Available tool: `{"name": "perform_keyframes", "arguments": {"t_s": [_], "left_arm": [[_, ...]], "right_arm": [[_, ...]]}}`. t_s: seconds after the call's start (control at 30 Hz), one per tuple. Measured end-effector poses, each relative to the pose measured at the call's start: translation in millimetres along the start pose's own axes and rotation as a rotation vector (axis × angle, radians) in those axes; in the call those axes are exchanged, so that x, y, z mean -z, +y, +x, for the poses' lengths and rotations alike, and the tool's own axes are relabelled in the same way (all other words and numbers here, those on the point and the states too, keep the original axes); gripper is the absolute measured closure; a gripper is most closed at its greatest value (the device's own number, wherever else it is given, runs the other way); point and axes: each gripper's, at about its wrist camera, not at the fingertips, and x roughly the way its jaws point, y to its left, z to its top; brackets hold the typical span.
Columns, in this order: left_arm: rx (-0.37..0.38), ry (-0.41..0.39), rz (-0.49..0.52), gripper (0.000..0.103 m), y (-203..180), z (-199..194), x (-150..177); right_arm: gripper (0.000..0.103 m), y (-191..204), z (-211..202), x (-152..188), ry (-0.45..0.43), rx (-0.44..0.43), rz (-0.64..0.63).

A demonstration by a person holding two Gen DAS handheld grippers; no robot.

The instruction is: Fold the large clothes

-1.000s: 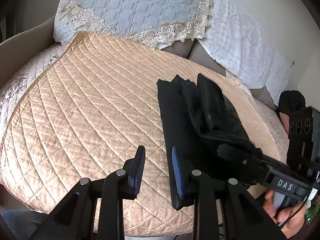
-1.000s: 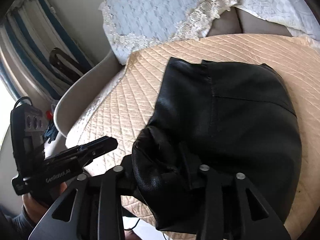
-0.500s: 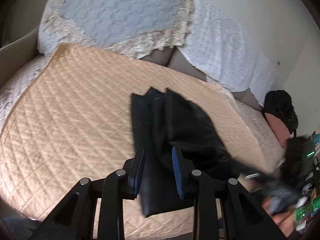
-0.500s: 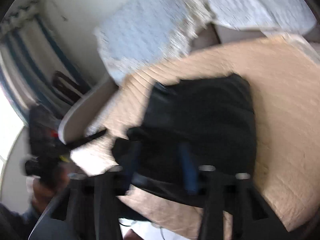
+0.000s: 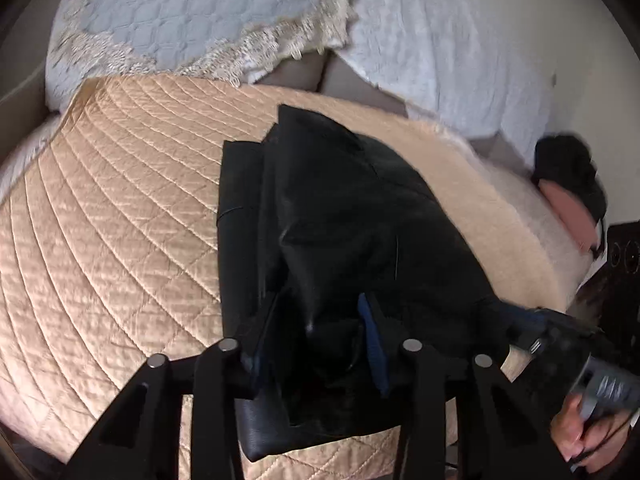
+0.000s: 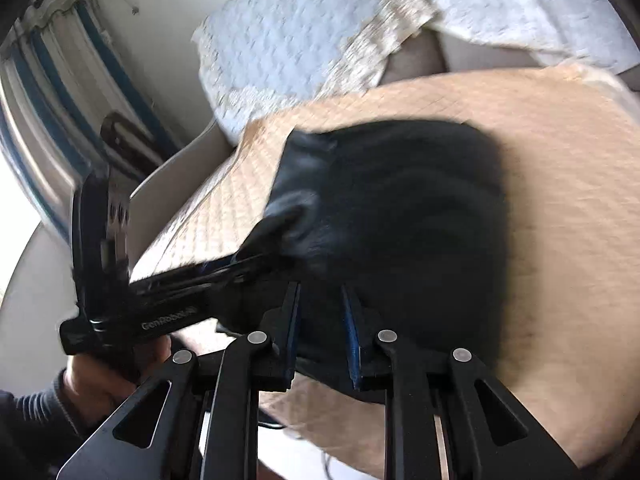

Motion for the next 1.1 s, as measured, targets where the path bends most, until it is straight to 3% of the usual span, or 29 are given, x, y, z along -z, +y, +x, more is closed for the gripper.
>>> {"name": "perform_keyframes", "arguments": {"t_s": [0.13,0.3,0.37,0.53,0.63,0.7,0.77,0.83,0.9,1.1], "left_arm": [[-0.075,-0.044,0.079,0.066,-13,2,8],[-0.071,-0.024,0.005,0.068,-4,-10,6],[-0.083,-0.010,-0.008,0.071,-9,-22,-6],[-0.053,-0.133,0.044,0.071,-51,-43,-61],[-0.026,-0.157,0.053,0.071,-72,-14,-95],[-0.054,-0.131,0.063,0.071,-73,25,-106],[-0.145,-0.063,0.075,0.077,-57,67,-101],[-0.101,-0.004,-0.029,0.080,-23,91,-86],[-0.021,-0.034,-0.141,0.086,2,87,-78],[-0.036,-0.070,-0.142,0.096,7,86,-68]], "right_arm": [[0.082,-8,12,3,0.031,0.080,-0.033],[0.081,-1,23,6,0.022,0.083,-0.049],[0.081,-3,20,4,0.024,0.091,-0.063],[0.081,-18,-4,-14,-0.049,0.107,-0.005],[0.081,-36,-6,-35,-0.086,0.176,0.037],[0.081,-51,-4,-47,-0.098,0.216,0.081],[0.081,-63,-2,-56,-0.105,0.229,0.116],[0.081,-71,4,-65,-0.110,0.236,0.133],[0.081,-69,15,-73,-0.101,0.257,0.104],[0.081,-72,68,-82,-0.015,0.265,0.063]]}}
